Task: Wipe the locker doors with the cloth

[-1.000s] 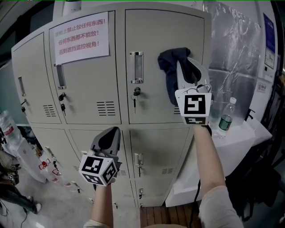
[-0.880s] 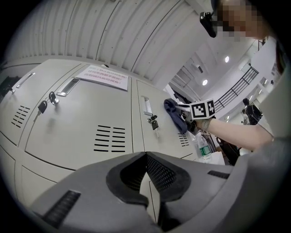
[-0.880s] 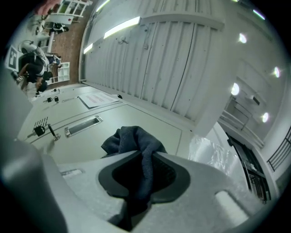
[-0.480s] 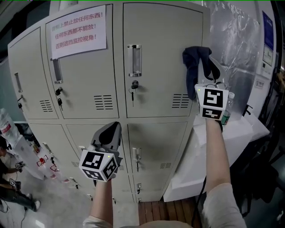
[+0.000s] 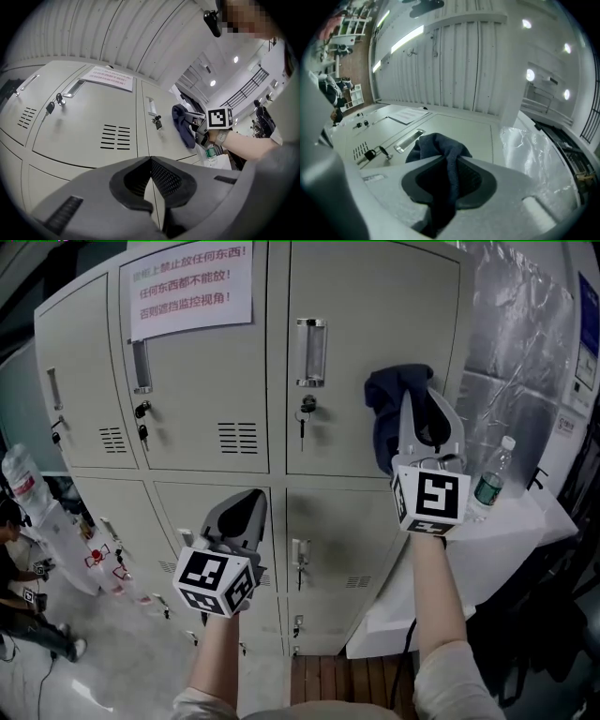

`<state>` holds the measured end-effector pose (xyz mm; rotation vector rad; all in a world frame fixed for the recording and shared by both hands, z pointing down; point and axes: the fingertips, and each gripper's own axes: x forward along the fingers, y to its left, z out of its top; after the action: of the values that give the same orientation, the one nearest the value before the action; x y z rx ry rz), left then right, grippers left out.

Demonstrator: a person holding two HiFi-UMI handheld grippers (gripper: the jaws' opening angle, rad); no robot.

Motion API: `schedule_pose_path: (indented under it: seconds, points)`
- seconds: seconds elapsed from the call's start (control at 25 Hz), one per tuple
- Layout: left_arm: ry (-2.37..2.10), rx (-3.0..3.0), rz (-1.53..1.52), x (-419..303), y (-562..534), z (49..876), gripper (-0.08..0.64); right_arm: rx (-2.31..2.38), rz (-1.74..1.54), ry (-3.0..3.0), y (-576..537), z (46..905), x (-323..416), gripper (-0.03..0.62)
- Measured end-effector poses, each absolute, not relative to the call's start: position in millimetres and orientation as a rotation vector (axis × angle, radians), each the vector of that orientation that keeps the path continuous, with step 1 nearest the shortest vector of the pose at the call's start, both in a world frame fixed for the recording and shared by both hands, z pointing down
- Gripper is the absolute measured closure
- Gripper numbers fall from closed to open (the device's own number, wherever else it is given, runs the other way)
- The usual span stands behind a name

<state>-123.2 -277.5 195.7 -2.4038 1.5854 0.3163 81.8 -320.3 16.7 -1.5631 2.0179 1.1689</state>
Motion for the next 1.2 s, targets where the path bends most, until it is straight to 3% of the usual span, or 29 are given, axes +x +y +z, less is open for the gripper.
schedule_pose_path:
  seconds: [0.52,0.76,1.2]
  points:
    - [1.651,-2.380,0.296,-139.8,-267.1,209.3,0.561,-1.399,1.019,2.158,-327.3,66.2,-28.6,0.546]
    - [1.641,-2.384,0.304,-136.3,-269.2,208.6,0.561,-1.526,1.332,2.119,-329.0,70.2,-24.8,0.538]
    - [1.586,-2.433,0.316,-116.5,-278.2,213.0,0.561,-1.746,1.462,2.029,-338.8,81.2,51.1,0.537]
